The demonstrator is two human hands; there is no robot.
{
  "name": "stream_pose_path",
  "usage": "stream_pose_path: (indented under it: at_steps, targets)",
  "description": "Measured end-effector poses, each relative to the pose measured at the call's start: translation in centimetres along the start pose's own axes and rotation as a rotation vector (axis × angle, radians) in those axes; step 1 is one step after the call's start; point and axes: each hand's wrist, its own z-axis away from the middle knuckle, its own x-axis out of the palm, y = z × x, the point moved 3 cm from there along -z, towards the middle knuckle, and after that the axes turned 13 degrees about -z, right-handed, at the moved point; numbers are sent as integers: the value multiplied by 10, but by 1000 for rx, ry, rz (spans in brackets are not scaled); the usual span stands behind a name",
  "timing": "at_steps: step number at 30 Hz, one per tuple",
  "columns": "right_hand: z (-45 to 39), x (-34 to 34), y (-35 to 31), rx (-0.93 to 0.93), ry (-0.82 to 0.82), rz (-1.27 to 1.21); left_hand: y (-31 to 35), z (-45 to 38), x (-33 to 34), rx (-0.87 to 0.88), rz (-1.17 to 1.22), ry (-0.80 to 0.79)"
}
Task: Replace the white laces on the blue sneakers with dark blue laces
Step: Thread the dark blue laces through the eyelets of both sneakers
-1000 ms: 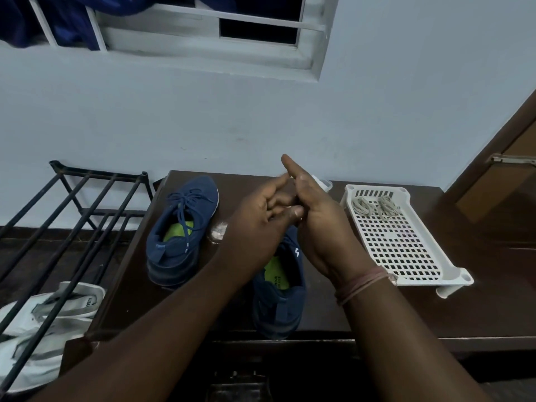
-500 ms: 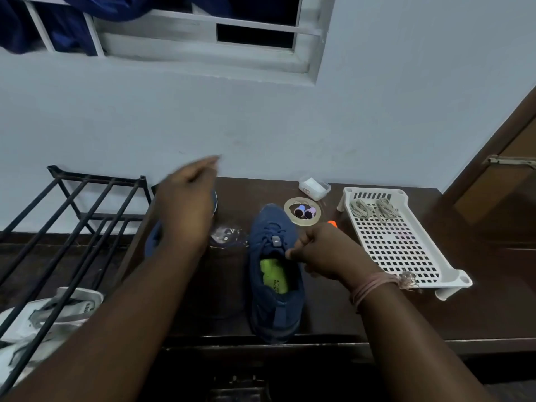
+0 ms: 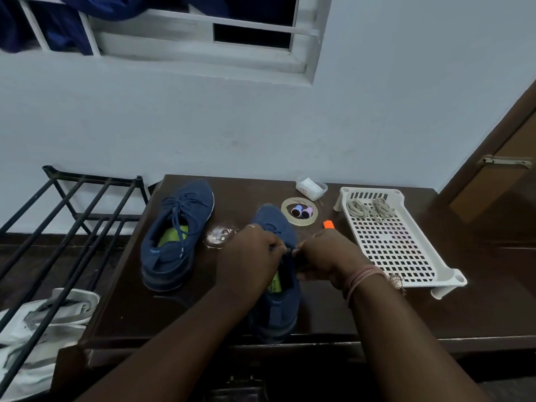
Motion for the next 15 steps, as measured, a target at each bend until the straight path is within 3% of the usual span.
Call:
stream_pose_path:
  at_steps: [9,15]
  targets:
    - [1,4,-4,-94,-62,109,4,7,6,-12,-72,88]
    - [1,5,-5,-100,-104,143,5,6,4,-9,11,38]
